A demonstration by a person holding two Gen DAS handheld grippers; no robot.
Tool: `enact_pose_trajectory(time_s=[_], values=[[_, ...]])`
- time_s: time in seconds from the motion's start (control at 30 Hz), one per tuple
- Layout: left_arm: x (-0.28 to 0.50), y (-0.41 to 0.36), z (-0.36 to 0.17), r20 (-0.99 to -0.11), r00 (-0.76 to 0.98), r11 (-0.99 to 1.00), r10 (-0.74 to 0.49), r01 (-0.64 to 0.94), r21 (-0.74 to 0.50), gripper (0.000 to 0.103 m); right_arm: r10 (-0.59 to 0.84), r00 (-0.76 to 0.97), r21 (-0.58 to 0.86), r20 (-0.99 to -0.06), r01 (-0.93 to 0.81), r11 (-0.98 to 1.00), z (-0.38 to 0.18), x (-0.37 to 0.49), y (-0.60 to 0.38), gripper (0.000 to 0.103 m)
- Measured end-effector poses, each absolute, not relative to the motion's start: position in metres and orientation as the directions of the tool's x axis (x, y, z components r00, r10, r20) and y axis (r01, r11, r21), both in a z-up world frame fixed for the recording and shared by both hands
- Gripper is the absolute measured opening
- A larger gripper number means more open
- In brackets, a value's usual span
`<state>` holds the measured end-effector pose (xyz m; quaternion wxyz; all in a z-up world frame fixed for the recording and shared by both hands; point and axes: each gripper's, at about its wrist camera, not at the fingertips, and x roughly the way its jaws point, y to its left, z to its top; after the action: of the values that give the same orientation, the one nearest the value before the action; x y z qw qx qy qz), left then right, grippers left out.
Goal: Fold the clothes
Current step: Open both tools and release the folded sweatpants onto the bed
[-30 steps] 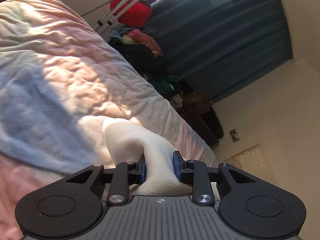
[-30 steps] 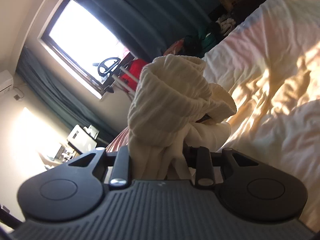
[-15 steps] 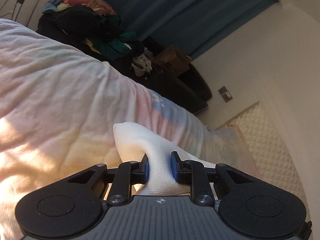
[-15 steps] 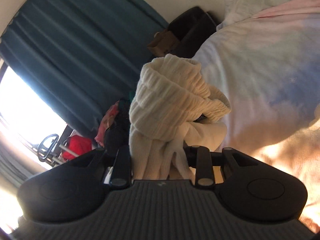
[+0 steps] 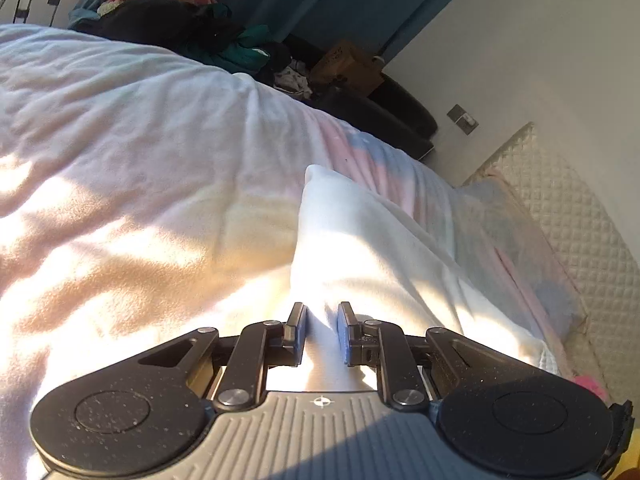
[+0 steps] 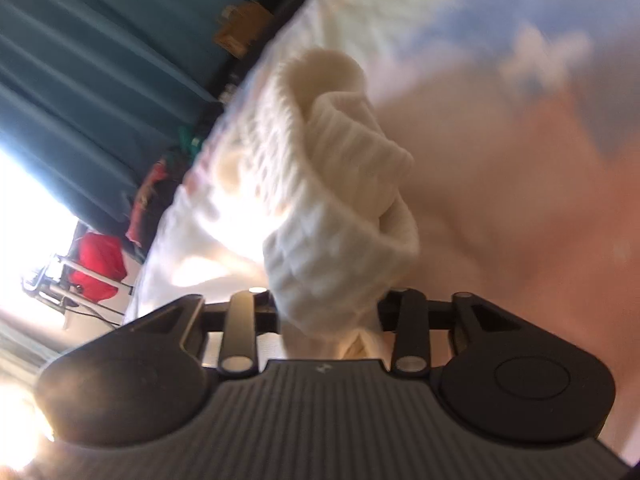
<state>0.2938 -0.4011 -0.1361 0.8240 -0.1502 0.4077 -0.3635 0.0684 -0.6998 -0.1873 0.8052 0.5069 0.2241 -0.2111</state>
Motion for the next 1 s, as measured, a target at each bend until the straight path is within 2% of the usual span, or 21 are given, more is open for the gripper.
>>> enact_pose_trajectory(time_s=[0.27, 0.4, 0.53, 0.6, 0.67, 0.7, 0.77, 0.87, 0.9, 0.93, 0.97, 1.0], values=[[0.236, -0.357, -0.051, -0.546, 0.453, 0.702, -0.705, 0.555, -0.447, 0.016, -0.065, 0.728, 0.66, -0.682, 0.651, 0.375, -0.131, 0.027, -0.683, 0.039], [0.188, -0.344, 0.004, -0.523, 0.509, 0.717, -0.684, 0.603, -0.351, 0.017, -0.102, 0.752, 0.642, -0.651, 0.618, 0.454, -0.076, -0.006, -0.662, 0.039], [0.133, -0.333, 0.053, -0.479, 0.556, 0.718, -0.679, 0.639, -0.277, 0.024, -0.116, 0.79, 0.623, -0.602, 0.555, 0.552, -0.019, -0.031, -0.633, 0.039], [0.107, -0.329, 0.072, -0.462, 0.573, 0.718, -0.677, 0.652, -0.243, 0.033, -0.128, 0.802, 0.594, -0.584, 0.529, 0.606, 0.006, -0.039, -0.623, 0.039], [0.077, -0.325, 0.09, -0.449, 0.59, 0.719, -0.67, 0.666, -0.197, 0.054, -0.143, 0.812, 0.564, -0.566, 0.508, 0.652, 0.026, -0.052, -0.61, 0.039], [0.062, -0.323, 0.098, -0.442, 0.603, 0.722, -0.664, 0.67, -0.171, 0.059, -0.15, 0.817, 0.548, -0.557, 0.497, 0.673, 0.035, -0.059, -0.602, 0.04], [0.036, -0.32, 0.111, -0.419, 0.624, 0.725, -0.659, 0.676, -0.134, 0.085, -0.166, 0.824, 0.513, -0.542, 0.481, 0.711, 0.051, -0.073, -0.589, 0.04], [-0.001, -0.312, 0.127, -0.386, 0.657, 0.736, -0.647, 0.671, -0.091, 0.1, -0.19, 0.834, 0.464, -0.517, 0.46, 0.757, 0.073, -0.097, -0.563, 0.042], [-0.013, -0.309, 0.131, -0.383, 0.666, 0.742, -0.64, 0.665, -0.083, 0.101, -0.197, 0.845, 0.452, -0.498, 0.446, 0.773, 0.08, -0.106, -0.555, 0.061], [-0.025, -0.305, 0.135, -0.379, 0.675, 0.748, -0.633, 0.659, -0.076, 0.103, -0.207, 0.859, 0.438, -0.467, 0.429, 0.79, 0.088, -0.115, -0.547, 0.09], [-0.038, -0.302, 0.14, -0.376, 0.683, 0.754, -0.626, 0.654, -0.068, 0.103, -0.229, 0.869, 0.415, -0.438, 0.422, 0.806, 0.095, -0.124, -0.538, 0.101], [-0.047, -0.297, 0.142, -0.374, 0.682, 0.753, -0.629, 0.655, -0.072, 0.103, -0.265, 0.872, 0.38, -0.411, 0.428, 0.82, 0.101, -0.131, -0.529, 0.103]])
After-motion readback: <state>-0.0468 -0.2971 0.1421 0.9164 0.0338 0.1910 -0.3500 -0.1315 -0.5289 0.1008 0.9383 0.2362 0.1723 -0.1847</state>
